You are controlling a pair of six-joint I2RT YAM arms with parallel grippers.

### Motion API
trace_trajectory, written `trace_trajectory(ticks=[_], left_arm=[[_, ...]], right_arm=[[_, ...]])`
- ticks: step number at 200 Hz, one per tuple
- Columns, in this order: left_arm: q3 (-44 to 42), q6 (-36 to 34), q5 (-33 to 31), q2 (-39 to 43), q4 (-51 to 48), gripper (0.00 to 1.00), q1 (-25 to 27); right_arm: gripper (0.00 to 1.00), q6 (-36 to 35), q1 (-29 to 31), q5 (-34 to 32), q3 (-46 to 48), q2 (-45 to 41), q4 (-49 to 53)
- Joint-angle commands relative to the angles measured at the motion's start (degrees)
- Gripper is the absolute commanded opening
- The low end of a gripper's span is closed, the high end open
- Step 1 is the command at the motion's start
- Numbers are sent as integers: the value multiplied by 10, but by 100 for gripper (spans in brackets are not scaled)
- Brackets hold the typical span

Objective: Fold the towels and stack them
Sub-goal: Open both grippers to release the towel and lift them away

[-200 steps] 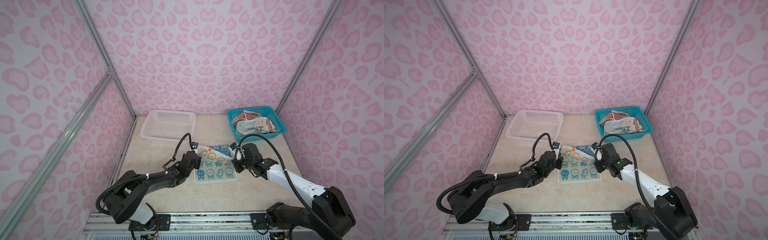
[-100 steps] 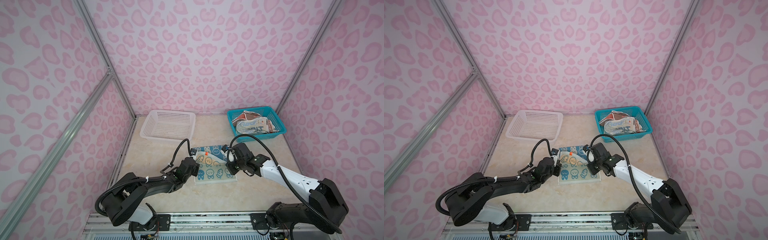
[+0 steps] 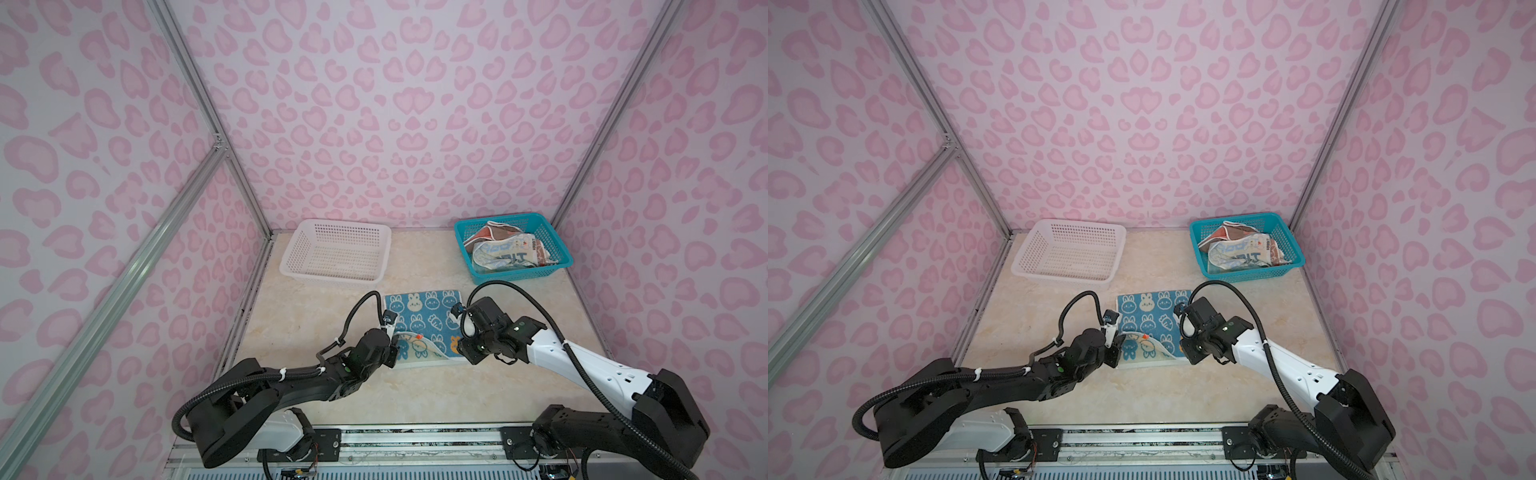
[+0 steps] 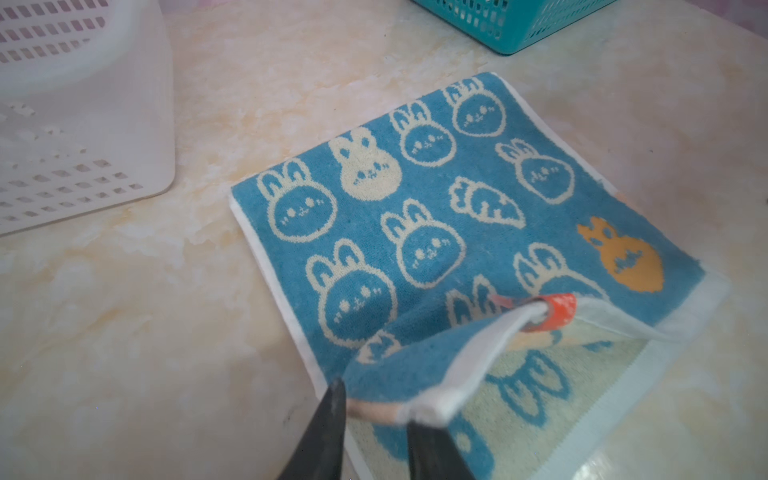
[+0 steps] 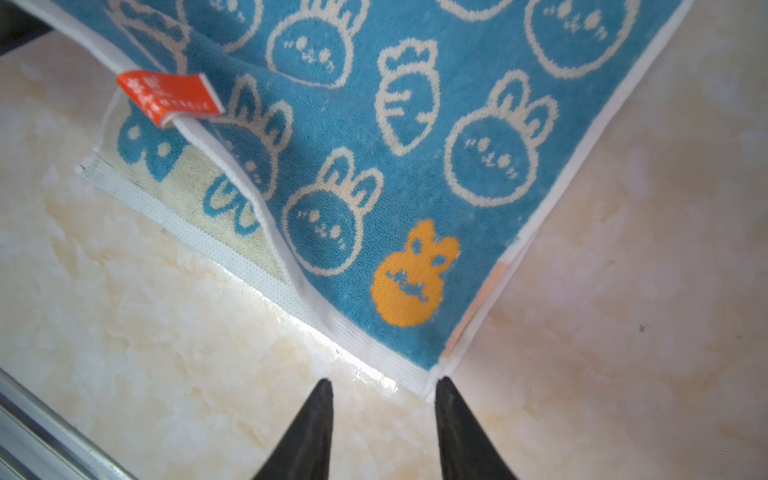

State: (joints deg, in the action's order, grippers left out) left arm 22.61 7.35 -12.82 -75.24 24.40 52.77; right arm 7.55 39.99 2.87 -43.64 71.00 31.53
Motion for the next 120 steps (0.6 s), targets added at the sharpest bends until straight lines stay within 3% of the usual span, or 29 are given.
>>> trace_trajectory(ticks=[1, 23, 69, 95, 120], left_arm=[[-7, 12, -36, 40, -25, 32, 10], [-17, 27, -57, 109, -52, 35, 14], [-27, 43, -108, 286, -147, 62, 13], [0, 47, -129, 302, -214, 69, 4], [26, 66, -101, 263, -224, 74, -20]], right_arm=[[44, 23, 0, 5, 0, -4, -21], [45, 37, 0, 16, -8, 10, -67], [45, 54, -6, -14, -52, 83, -93], [45, 74, -19, -11, -64, 115, -115], [45, 109, -19, -6, -51, 145, -148]])
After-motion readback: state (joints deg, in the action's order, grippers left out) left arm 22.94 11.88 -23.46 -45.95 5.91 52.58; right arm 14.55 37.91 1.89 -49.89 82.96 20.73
